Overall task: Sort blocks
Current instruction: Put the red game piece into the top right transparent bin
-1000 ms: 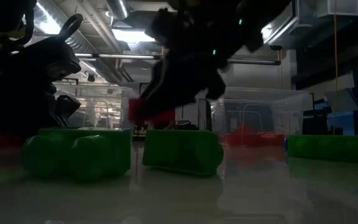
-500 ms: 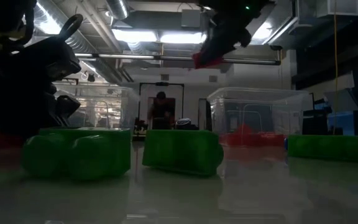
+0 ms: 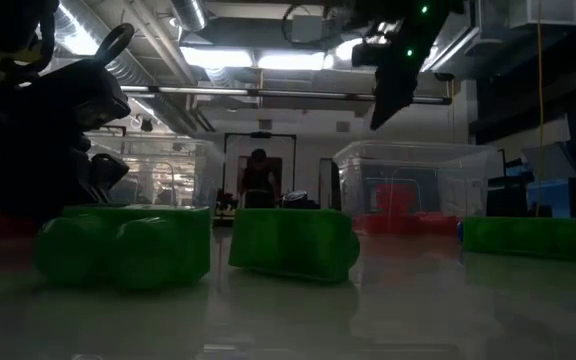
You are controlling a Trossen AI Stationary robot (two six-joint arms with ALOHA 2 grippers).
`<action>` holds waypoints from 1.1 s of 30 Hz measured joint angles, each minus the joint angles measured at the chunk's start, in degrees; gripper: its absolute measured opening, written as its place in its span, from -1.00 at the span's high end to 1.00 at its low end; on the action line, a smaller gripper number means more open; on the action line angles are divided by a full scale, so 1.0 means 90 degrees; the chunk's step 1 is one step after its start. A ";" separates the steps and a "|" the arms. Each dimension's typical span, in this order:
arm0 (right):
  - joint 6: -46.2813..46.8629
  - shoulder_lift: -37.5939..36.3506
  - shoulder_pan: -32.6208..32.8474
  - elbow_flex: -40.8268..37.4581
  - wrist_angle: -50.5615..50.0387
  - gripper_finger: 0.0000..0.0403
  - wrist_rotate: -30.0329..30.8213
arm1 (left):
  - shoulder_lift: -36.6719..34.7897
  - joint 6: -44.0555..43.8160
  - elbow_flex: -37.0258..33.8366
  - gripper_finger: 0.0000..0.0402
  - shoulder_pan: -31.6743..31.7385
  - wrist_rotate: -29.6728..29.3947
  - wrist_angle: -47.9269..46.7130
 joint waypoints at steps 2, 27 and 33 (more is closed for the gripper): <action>0.0151 0.0082 -0.0150 0.0000 0.0009 -0.08 -0.0004 | 0.0002 0.0005 0.0000 1.00 0.0000 -0.0001 -0.0002; -0.1165 0.0131 0.0527 -0.0002 0.1558 -0.79 -0.0551 | 0.0015 0.0462 -0.0015 0.62 0.0669 -0.0091 0.0338; -0.1739 -0.0112 0.1039 -0.0002 0.1640 -0.80 -0.0640 | -0.0479 0.1153 0.0060 0.07 0.1303 -0.0112 -0.0262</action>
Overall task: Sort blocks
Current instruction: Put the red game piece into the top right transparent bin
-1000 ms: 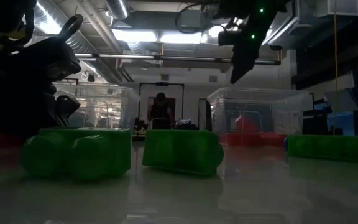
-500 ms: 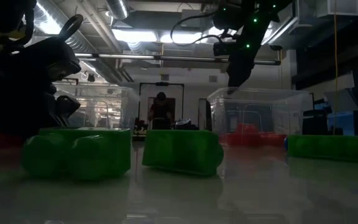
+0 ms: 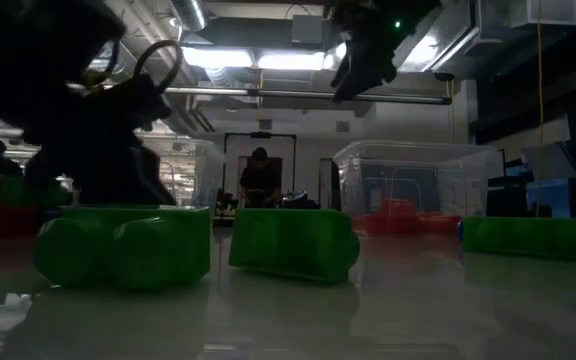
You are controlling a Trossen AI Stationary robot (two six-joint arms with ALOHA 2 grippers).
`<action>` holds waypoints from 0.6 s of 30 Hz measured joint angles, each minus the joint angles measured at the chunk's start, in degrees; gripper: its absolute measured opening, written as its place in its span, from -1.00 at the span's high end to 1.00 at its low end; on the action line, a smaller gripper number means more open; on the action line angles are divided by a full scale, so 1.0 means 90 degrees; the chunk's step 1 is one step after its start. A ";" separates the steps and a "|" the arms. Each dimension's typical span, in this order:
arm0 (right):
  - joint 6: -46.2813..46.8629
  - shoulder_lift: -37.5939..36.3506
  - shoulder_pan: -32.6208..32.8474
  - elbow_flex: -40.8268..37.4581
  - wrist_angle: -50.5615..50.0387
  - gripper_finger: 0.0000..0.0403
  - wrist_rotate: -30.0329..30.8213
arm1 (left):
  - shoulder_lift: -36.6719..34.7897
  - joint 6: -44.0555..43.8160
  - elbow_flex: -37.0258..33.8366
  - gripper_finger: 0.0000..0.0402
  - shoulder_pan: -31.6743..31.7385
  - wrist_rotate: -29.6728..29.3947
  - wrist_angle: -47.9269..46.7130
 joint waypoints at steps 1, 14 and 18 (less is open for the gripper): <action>-0.0005 -0.0039 0.0090 0.0000 -0.0045 -0.80 -0.0012 | -0.0219 0.0115 0.0091 0.00 0.0087 0.0000 -0.0365; 0.0185 -0.0111 0.0947 -0.0002 -0.0534 -0.80 0.0197 | -0.3062 -0.2056 0.1452 -0.21 0.0543 0.0060 -0.6506; 0.0239 -0.0111 0.1272 -0.0005 -0.0526 -0.80 0.0549 | -0.3331 -0.3774 0.1518 -0.21 0.0567 0.0630 -0.7962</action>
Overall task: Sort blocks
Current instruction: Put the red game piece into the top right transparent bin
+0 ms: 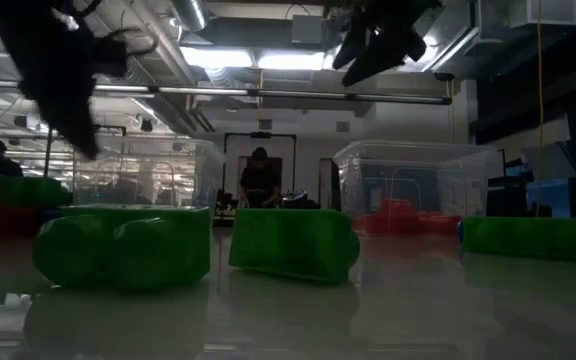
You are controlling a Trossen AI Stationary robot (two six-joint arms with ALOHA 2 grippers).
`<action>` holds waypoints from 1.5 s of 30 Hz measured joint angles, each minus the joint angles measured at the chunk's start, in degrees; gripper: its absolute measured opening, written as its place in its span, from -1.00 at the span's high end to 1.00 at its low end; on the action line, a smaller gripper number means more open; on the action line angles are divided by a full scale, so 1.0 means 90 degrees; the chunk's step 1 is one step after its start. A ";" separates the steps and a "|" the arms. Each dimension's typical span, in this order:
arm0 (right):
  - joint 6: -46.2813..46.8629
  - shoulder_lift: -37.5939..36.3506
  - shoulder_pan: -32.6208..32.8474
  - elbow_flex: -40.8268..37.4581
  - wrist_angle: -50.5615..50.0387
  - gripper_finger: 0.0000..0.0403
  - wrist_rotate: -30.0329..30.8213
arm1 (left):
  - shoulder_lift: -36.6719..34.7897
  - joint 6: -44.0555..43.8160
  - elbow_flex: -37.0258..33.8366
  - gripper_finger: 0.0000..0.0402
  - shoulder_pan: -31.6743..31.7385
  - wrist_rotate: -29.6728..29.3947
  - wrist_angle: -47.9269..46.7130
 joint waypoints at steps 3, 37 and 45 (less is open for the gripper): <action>0.0073 0.0039 0.0169 0.0000 0.0011 -0.80 0.0109 | 0.0051 -0.0868 -0.0009 -0.21 -0.0019 0.0506 -0.0665; 0.0103 0.0483 0.0435 0.0000 -0.0024 -0.80 -0.0008 | 0.0090 -0.1960 -0.0248 -0.22 -0.0583 0.1572 -0.0924; 0.0085 0.0484 0.0435 0.0000 -0.0024 -0.80 -0.0010 | 0.0090 -0.1937 -0.0513 -0.22 -0.0024 0.0039 -0.0951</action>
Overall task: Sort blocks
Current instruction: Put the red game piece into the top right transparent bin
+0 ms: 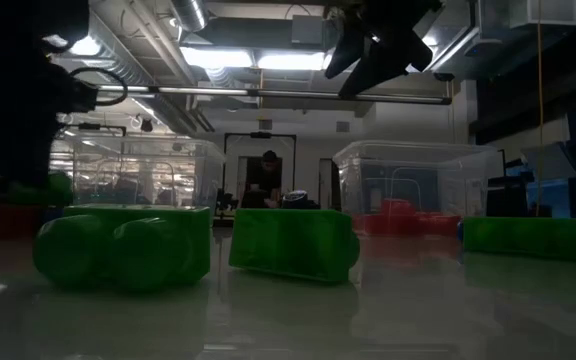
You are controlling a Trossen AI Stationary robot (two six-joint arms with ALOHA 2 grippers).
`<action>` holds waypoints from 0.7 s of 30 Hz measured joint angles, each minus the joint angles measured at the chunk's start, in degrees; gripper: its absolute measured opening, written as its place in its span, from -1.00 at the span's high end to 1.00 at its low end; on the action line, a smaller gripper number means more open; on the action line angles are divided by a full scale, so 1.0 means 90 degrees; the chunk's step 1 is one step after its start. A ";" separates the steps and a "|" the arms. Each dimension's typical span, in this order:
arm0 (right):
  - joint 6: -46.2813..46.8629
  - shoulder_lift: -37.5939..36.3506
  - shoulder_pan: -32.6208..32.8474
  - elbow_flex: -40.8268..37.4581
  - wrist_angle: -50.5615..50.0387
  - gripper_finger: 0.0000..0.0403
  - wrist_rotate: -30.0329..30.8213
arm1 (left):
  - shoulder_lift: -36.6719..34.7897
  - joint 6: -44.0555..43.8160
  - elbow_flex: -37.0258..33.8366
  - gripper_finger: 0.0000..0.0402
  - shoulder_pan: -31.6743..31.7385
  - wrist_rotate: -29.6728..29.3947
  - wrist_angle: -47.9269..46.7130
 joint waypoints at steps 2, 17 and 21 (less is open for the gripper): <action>0.0000 0.0035 0.0000 0.0000 0.0014 -0.80 0.0002 | 0.0000 0.0088 -0.0007 -0.22 0.0194 -0.0308 0.0000; -0.0027 0.0233 -0.0002 0.0000 -0.0012 -0.80 0.0008 | 0.0022 0.2116 0.0104 -0.22 0.0535 0.0855 0.1156; -0.0029 0.0266 -0.0002 0.0000 -0.0009 -0.80 0.0049 | 0.0029 0.2365 -0.0203 -0.22 0.0507 0.0895 0.1478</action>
